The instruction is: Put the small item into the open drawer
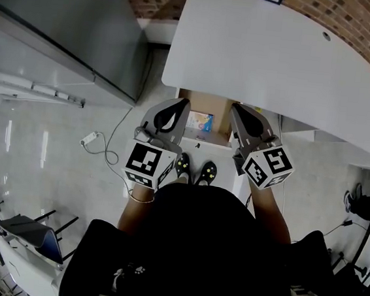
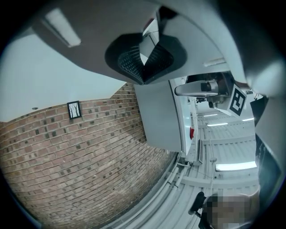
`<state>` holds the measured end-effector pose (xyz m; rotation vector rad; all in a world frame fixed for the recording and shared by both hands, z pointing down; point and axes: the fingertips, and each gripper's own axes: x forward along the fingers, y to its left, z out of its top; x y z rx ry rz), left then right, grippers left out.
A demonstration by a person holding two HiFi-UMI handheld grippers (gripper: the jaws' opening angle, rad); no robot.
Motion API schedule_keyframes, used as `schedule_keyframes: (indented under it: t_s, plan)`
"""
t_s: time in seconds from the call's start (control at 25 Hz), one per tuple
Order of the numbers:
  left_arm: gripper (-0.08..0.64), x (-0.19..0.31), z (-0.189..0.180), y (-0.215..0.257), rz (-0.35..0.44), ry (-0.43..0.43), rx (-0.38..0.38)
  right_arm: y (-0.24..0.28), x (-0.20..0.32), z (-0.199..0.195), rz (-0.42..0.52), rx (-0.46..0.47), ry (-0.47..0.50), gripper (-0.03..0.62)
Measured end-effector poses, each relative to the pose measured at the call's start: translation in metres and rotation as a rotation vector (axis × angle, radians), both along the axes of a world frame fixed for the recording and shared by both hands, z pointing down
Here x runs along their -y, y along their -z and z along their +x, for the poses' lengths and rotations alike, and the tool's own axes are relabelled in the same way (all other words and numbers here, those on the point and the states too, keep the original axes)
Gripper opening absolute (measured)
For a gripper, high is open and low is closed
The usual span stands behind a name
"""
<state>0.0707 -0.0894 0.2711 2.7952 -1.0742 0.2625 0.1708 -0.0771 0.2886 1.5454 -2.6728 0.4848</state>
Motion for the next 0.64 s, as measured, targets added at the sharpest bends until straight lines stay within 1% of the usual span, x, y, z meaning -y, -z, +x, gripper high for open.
schedule_keyframes:
  t_s: [0.48, 0.64]
  plan:
    - [-0.003, -0.0015, -0.0033, -0.0003, -0.006, 0.006, -0.002, 0.0020, 0.0003, -0.0034, 0.001, 0.004, 0.011, 0.012]
    - [-0.003, 0.0005, -0.0029, 0.0060, 0.008, 0.009, -0.004, 0.0031, 0.0001, -0.0039, -0.002, 0.004, 0.014, 0.012]
